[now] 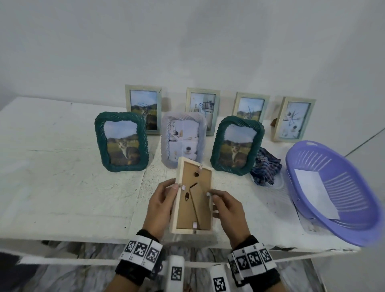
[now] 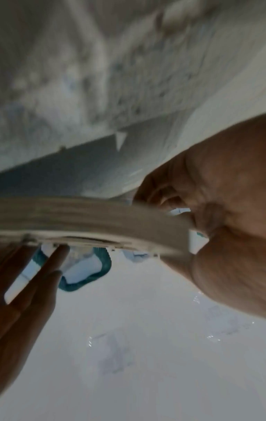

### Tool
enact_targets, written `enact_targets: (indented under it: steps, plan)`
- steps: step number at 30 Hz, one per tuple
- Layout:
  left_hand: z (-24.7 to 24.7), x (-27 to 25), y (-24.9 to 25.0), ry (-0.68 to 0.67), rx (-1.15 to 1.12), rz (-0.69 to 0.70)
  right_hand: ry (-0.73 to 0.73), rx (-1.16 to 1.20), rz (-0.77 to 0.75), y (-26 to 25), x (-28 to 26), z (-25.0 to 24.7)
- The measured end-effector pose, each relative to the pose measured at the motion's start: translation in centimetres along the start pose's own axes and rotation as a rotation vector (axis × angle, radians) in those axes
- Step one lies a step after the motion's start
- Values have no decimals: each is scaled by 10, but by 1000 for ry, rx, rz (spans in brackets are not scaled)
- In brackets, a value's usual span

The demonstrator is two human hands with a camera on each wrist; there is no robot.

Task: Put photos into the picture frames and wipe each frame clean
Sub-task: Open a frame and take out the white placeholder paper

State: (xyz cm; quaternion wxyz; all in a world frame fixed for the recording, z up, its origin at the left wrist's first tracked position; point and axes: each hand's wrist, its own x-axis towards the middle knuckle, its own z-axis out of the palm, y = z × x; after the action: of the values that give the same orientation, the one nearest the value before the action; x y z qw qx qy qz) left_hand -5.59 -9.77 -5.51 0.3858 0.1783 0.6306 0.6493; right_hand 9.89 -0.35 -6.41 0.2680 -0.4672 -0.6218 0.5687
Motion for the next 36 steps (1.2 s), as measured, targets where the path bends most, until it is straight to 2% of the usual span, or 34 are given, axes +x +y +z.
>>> enact_targets:
  steps: [2, 6, 9, 11, 15, 20, 25, 29, 32, 36]
  plan:
    - [-8, 4, -10, 60, 111, 57, 11, -130, -35, 9, 2, -5]
    - [-16, 12, -30, 88, 477, 117, 25, -373, -122, 19, 3, -7]
    - [-16, 15, -40, 111, 750, 257, -1, -510, -177, 24, 4, -6]
    - [-14, 16, -43, 130, 842, 309, -1, -587, -230, 26, 6, -5]
    - [-13, 18, -39, 102, 827, 293, -62, -700, -256, 22, 9, -4]
    - [-14, 24, -37, 36, 850, 262, -67, -737, -298, 19, 16, -3]
    - [-12, 26, -43, 71, 900, 249, -79, -759, -288, 17, 21, -2]
    - [-3, 27, -41, 152, 958, 205, -110, -788, -275, 15, 24, -3]
    - [5, 27, -40, 221, 965, 145, -118, -732, -246, 15, 25, -5]
    - [8, 27, -39, 246, 965, 111, -141, -683, -234, 17, 29, -8]
